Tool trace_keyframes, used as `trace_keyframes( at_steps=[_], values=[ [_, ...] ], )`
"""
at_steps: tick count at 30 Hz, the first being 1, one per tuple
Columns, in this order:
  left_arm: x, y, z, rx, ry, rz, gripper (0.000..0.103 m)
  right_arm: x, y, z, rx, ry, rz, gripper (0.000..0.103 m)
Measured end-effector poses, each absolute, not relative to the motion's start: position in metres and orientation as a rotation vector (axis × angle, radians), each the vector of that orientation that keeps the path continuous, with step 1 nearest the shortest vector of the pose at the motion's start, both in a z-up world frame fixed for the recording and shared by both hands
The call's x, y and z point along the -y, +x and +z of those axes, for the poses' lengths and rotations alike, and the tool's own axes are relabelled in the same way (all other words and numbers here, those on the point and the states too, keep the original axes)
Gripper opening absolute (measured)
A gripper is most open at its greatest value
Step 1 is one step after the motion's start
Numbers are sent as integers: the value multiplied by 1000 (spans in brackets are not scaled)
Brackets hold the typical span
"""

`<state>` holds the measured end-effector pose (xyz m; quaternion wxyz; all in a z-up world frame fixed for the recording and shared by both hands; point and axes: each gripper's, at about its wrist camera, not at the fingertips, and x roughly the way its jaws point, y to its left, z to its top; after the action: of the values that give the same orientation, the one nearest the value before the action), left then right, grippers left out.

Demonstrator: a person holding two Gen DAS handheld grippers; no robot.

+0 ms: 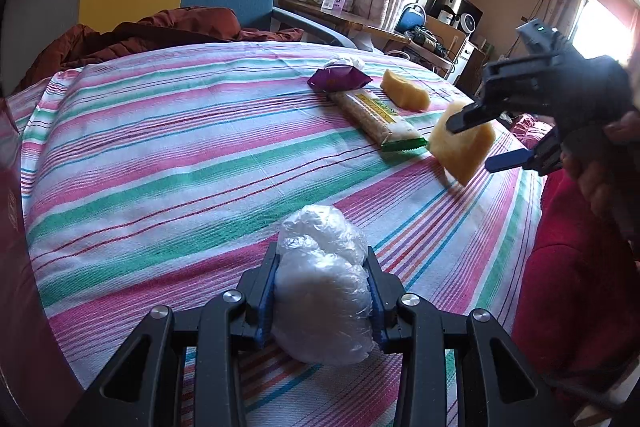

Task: Organize objects
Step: 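Close the right gripper on the yellow sponge and lift it, then carry the plastic bag and yellow sponge into the gold tray, opening both grippers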

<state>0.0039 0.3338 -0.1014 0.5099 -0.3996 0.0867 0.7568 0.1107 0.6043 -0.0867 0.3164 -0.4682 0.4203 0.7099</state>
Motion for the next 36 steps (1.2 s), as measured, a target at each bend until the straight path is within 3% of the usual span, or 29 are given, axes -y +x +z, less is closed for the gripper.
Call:
trace_keyframes(
  at_steps=[4,5,6,8,15,19,24,36],
  values=[
    [-333,4,-101,-205,-963,1821,39,-604,89,-96,-1035,-1224,1869,77],
    [-333,4,-101,-203,-964,1821,39,-604,86,-98,-1032,-1222,1871,67],
    [-333,4,-102,-201,-964,1820,39,-603,85,-100,-1041,-1221,1878,48],
    [-334,4,-102,-202,-964,1820,39,-598,83,-98,-1036,-1223,1907,36],
    [-335,4,-103,-210,-959,1824,39,-570,109,-53,-902,-1007,2054,36],
    [-335,5,-102,-225,-953,1832,38,-561,128,-46,-996,-940,2160,36],
    [-332,16,-91,-310,-920,1901,37,-555,108,-48,-964,-982,2212,36],
    [-289,27,-33,-231,-840,2010,37,-545,115,-42,-931,-961,2268,36]
  ],
)
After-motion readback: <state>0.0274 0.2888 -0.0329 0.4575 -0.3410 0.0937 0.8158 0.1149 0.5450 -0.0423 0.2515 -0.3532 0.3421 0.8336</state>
